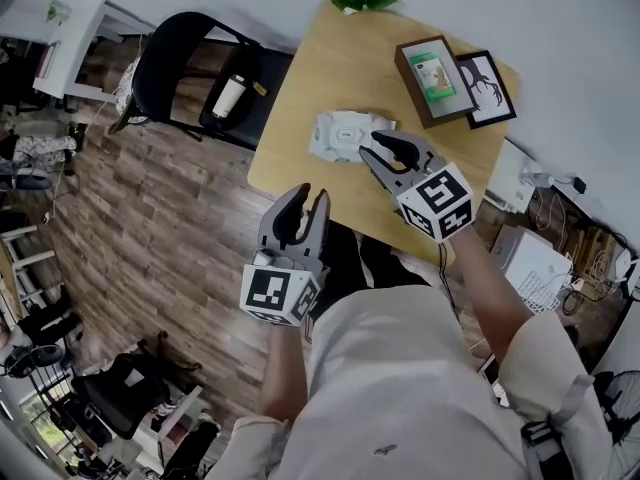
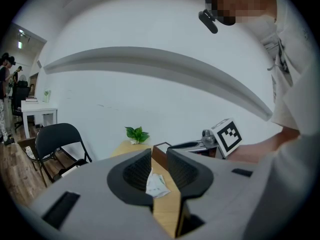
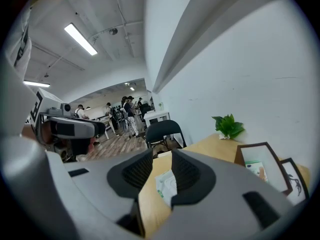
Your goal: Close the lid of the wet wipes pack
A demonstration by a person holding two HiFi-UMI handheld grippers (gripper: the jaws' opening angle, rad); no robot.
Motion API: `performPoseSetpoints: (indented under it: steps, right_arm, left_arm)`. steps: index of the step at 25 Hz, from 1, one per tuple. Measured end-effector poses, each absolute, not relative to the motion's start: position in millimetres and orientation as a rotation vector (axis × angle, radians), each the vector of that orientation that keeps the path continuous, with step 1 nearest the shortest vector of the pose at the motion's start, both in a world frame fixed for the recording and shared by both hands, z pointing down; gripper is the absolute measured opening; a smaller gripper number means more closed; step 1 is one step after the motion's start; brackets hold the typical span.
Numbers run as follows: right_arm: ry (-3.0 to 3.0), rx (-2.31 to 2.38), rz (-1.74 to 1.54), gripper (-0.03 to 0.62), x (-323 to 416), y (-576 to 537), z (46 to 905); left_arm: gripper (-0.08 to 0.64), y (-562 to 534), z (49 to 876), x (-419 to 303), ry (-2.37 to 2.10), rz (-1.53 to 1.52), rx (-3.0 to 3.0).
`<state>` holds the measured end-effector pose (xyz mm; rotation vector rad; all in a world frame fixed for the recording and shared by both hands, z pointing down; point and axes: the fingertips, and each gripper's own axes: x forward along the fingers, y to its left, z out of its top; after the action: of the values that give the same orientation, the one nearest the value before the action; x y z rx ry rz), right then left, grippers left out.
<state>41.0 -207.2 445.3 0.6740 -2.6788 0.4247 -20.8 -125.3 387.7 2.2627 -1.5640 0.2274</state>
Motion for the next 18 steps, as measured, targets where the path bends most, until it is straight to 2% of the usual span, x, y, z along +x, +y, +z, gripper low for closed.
performPoseSetpoints:
  steps: [18]
  right_arm:
    - [-2.552, 0.717, 0.344, 0.109, 14, -255, 516]
  left_arm:
    - [0.089, -152, 440, -31, -1.420, 0.272, 2.277]
